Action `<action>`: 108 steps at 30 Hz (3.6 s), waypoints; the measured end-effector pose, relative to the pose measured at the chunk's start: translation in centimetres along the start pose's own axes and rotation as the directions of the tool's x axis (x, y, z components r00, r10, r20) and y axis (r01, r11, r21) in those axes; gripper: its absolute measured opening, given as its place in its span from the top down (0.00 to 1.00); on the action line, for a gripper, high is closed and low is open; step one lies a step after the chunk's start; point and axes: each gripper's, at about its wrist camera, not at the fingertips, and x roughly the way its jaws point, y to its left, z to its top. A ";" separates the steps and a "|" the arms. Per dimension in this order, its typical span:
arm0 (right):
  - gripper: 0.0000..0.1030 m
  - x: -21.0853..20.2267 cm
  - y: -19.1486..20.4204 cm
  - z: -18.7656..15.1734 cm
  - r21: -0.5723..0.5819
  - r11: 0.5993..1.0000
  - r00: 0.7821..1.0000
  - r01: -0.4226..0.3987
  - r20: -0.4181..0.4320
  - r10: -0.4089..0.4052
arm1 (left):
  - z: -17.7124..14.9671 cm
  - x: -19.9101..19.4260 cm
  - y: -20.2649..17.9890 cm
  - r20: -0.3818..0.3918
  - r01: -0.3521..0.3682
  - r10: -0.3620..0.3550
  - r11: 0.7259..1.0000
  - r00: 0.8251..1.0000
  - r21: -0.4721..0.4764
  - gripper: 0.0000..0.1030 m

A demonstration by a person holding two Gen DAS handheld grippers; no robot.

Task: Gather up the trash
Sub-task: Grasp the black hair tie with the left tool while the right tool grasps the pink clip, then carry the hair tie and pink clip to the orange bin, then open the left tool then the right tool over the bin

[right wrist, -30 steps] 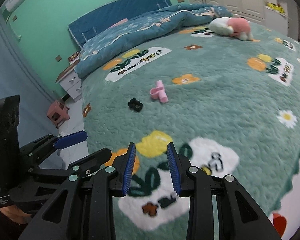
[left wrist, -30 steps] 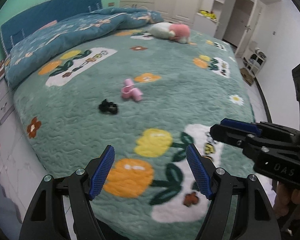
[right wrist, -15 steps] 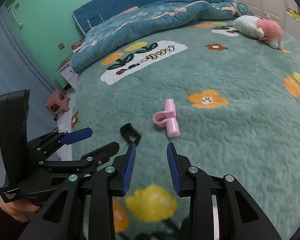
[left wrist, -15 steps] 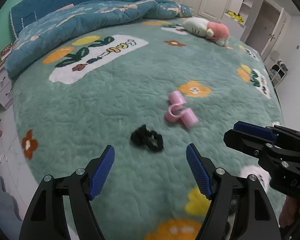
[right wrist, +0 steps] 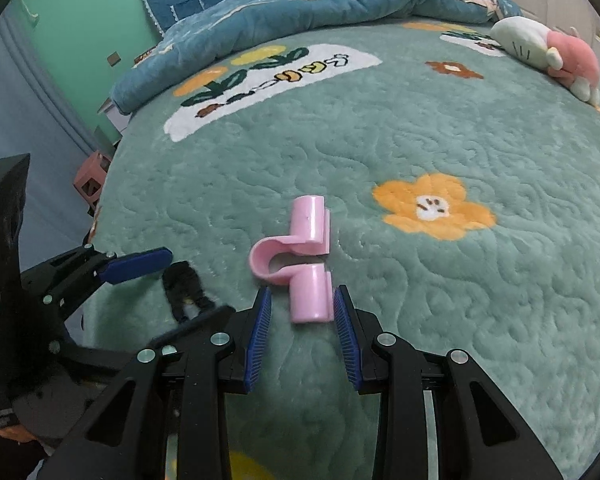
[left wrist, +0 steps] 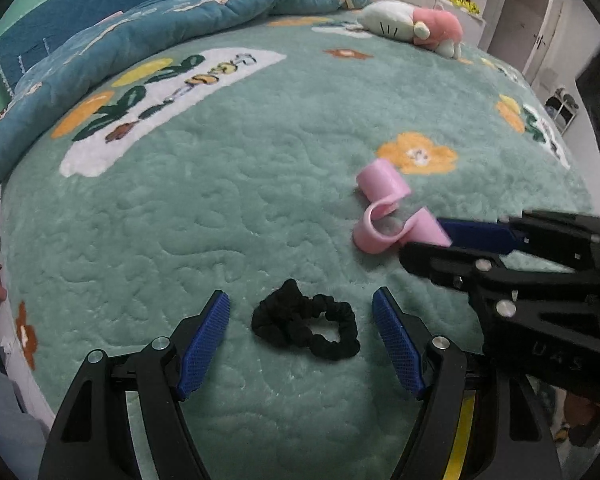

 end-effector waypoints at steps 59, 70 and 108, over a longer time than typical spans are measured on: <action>0.78 -39.8 -4.2 -31.9 0.438 0.886 0.869 0.152 0.368 -0.330 | -10.8 -23.0 -29.4 0.119 0.316 -0.411 0.828 0.904 0.462 0.82; 0.78 -46.1 -10.2 -44.2 0.668 0.718 0.804 0.196 0.309 -0.507 | -14.9 -22.2 -42.9 -0.068 0.434 -0.525 0.615 0.848 0.659 0.82; 0.74 -39.3 -25.7 -56.9 0.883 0.419 0.882 0.214 0.010 -0.471 | -19.3 -7.5 -57.7 -0.422 0.555 -0.363 0.489 0.831 0.673 0.65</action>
